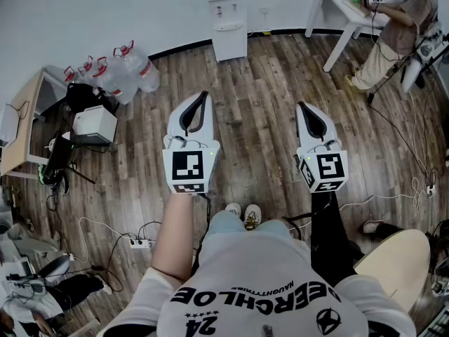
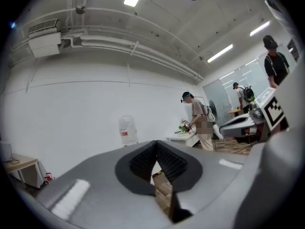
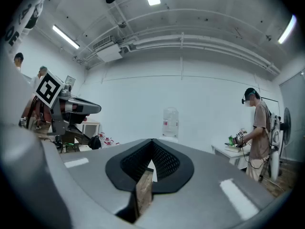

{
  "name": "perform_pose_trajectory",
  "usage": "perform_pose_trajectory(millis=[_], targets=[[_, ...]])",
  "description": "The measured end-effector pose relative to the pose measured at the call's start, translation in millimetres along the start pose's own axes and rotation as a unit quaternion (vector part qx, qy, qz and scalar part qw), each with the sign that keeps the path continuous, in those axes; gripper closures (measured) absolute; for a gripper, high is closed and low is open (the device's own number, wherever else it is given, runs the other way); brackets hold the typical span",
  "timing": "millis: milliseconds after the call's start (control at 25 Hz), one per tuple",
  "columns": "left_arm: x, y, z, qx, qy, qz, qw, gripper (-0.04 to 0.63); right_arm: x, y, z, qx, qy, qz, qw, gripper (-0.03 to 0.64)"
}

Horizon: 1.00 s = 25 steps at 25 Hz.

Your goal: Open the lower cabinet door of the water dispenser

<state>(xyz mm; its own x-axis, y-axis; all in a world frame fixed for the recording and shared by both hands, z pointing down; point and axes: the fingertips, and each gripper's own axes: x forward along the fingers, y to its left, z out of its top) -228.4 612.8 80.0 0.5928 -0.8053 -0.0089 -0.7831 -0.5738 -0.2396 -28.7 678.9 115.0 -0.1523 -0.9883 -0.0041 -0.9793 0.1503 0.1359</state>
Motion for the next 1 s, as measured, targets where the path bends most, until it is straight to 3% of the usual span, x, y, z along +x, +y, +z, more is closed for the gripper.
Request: perform_pose_trajectory(millis=[320,520,720,840,1000], targets=[[-14,15,4,-0.018,-0.012,-0.004,0.9998,0.541,2,28,2,0.003,0.010,-0.011,1.000,0.614],[-28,38,8,-0.028,-0.024,0.003,0.9993,0.541,4,38,11,0.012,0.010,-0.051,0.999,0.614],[-44,55,8,-0.033,-0.029,0.022,0.9988,0.543,5,53,17,0.004,0.011,-0.065,0.998,0.614],[-55,51,7,-0.040,-0.040,0.011,0.9984,0.543,-1,59,17,0.006,0.000,-0.060,0.998,0.613],[-53,82,-7,-0.053,-0.045,0.001,0.9976,0.541,26,90,20,-0.007,-0.004,-0.036,0.999,0.611]])
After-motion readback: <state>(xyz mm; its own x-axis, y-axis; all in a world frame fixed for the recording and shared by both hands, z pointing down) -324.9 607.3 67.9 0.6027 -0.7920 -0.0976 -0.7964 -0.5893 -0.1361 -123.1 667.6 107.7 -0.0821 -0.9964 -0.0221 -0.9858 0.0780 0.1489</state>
